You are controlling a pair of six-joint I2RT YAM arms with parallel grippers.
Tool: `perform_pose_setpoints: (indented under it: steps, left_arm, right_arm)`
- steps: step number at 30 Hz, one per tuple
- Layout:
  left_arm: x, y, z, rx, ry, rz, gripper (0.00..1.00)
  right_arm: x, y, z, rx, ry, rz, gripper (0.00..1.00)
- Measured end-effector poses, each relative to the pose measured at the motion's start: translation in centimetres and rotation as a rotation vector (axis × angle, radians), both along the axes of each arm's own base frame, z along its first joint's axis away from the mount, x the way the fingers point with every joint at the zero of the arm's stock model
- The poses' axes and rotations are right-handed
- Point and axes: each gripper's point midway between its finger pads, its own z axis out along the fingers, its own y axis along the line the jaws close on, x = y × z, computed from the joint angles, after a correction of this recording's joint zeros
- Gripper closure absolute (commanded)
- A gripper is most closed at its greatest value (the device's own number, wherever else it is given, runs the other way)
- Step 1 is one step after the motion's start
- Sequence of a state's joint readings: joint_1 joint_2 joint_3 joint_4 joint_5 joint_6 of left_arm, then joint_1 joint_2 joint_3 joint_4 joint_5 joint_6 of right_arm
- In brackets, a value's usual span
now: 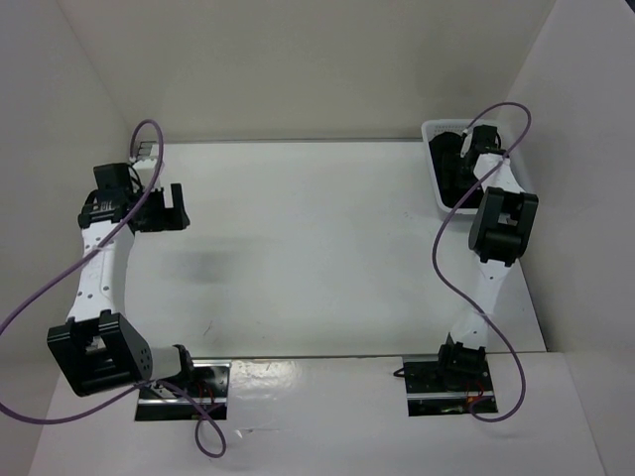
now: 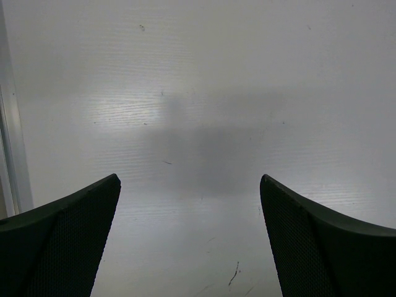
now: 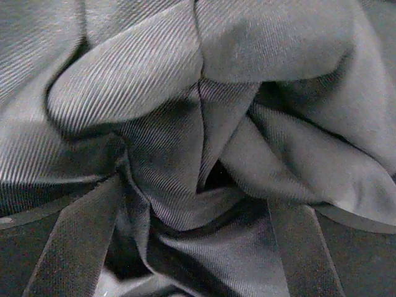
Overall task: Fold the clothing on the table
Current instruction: Grab the skirt from the pile
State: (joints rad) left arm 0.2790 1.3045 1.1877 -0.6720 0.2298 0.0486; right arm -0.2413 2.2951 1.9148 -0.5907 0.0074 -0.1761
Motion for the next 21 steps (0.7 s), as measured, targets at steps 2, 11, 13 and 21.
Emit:
perform_pose_setpoints:
  steps: [2,11,13,21]
  left_arm:
    - [-0.1,0.0,0.3,0.001,-0.014,-0.001,0.01]
    - [-0.5,0.1,0.7,0.003,-0.037,0.004,0.01]
    - [-0.6,0.1,0.5,-0.001,-0.031,0.004,0.01]
    - [-0.9,0.0,0.7,-0.007,-0.044,0.001,0.01]
  right_arm:
    - [0.2,-0.1,-0.6,-0.003,0.004,-0.002,0.07]
    - [1.1,-0.7,-1.2,-0.033,0.006,0.007,1.0]
    - [1.1,-0.7,-1.1,-0.047,0.007,0.004,1.0]
    - [1.3,0.0,3.7,-0.069,-0.031,0.019,1.0]
